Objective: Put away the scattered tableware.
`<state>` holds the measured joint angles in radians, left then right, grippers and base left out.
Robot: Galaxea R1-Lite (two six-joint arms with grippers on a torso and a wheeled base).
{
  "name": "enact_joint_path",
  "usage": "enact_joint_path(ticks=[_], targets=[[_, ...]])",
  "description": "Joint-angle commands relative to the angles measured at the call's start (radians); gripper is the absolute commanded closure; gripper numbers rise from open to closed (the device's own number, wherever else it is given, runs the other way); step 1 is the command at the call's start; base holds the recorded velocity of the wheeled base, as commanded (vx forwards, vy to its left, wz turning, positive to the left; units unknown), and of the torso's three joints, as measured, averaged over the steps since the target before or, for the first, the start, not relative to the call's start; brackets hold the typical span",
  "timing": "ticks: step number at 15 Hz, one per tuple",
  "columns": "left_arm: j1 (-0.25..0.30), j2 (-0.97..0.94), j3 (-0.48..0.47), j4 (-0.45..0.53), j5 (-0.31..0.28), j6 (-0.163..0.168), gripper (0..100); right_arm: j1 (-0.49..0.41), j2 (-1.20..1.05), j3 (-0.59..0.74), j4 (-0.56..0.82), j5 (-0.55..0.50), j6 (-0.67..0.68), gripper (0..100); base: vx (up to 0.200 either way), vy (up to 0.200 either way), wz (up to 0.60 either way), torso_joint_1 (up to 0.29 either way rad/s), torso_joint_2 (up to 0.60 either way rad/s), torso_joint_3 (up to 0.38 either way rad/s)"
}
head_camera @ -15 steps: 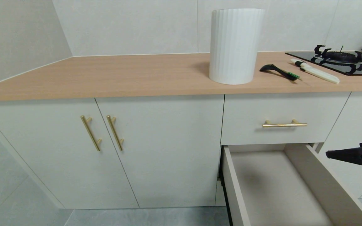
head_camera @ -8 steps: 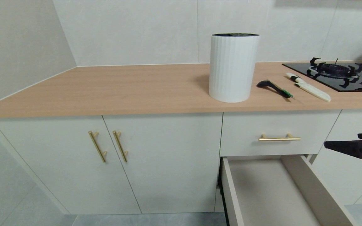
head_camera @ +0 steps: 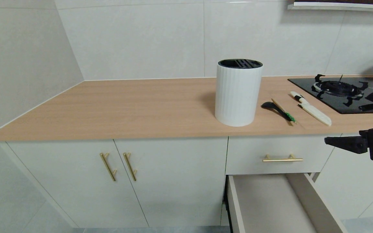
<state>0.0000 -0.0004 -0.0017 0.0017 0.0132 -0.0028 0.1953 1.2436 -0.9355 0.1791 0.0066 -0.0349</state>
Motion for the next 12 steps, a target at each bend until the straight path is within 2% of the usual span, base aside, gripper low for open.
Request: enact_joint_path(ticks=[1,2,7,9,12], targets=[[0.0,0.0,0.0,0.0,0.001,0.0,0,-0.034,0.103,-0.026,-0.053,0.001,-0.003,0,0.0,0.0,0.0,0.149,-0.4,-0.256],[0.0,0.0,0.0,0.0,0.001,0.0,0,-0.05,0.166,-0.074,-0.09,0.0,-0.003,0,0.0,0.0,0.0,0.08,-0.23,-0.149],[0.0,0.0,0.0,0.0,0.001,0.0,0,-0.086,0.493,-0.394,-0.076,-0.013,0.066,0,0.0,0.0,0.0,0.014,-0.04,-0.022],[0.0,0.0,0.0,0.0,0.001,0.0,0,-0.086,0.576,-0.463,-0.027,-0.096,0.087,0,0.0,0.0,0.0,0.0,0.0,0.0],[0.0,0.0,0.0,0.0,0.001,0.0,0,-0.086,0.629,-0.488,-0.03,-0.109,0.132,0,0.0,0.0,0.0,0.0,0.0,0.0]])
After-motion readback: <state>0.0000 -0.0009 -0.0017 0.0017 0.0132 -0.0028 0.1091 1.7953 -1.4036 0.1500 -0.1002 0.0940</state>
